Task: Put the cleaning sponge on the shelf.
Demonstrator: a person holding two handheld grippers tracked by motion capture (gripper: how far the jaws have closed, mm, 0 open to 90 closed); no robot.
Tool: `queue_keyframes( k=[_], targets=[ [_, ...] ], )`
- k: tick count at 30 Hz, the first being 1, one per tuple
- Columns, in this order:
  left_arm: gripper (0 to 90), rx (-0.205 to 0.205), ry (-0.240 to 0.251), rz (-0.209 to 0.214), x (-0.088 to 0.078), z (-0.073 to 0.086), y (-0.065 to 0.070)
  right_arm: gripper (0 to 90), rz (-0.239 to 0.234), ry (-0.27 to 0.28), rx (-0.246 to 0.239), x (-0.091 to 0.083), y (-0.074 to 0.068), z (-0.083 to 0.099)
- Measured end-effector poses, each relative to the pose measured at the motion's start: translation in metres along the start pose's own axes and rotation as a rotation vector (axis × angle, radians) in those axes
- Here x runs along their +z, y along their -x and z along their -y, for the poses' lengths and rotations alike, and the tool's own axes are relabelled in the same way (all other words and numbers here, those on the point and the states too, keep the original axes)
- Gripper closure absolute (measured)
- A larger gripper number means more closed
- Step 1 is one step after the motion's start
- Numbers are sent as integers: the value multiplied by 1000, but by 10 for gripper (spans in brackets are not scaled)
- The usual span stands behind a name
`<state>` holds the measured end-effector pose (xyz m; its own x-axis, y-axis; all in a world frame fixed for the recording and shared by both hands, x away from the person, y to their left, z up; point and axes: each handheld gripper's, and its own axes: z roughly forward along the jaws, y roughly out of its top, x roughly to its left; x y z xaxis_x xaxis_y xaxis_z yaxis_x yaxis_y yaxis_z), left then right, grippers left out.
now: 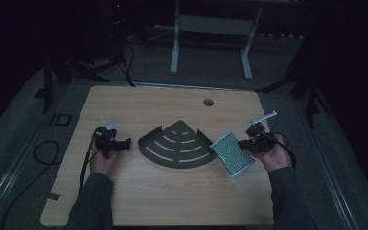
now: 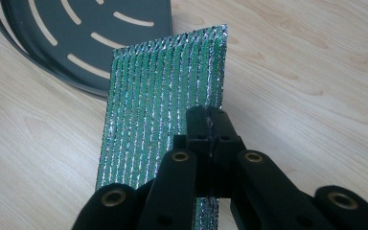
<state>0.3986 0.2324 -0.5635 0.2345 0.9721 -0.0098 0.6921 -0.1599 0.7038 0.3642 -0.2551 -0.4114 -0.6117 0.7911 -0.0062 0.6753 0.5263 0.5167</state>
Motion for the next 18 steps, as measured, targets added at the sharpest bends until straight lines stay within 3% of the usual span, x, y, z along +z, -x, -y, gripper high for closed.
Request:
queue_keyframes(
  k=[18],
  targets=[
    [114, 0, 0, 0, 0, 0, 0, 895, -15, 25, -13, 7, -5, -21]
  ],
)
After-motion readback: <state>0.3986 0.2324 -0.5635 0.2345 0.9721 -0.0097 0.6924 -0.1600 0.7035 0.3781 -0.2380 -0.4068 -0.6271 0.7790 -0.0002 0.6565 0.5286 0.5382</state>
